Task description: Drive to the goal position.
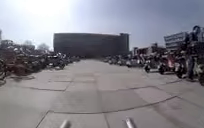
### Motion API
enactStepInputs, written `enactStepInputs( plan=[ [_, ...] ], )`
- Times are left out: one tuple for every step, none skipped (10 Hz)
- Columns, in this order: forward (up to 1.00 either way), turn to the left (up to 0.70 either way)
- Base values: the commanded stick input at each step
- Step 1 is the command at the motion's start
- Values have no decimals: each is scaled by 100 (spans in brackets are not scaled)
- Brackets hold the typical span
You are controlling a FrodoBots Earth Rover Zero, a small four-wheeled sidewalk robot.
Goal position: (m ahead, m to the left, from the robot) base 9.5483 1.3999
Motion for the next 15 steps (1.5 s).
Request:
enactStepInputs(
  plan=[
    [100,0],
    [100,0],
    [100,0],
    [100,0],
    [100,0],
    [100,1],
    [100,21],
    [100,36],
    [100,7],
    [100,0],
    [100,0],
    [100,0],
    [100,0],
    [100,0],
    [100,0]
  ],
)
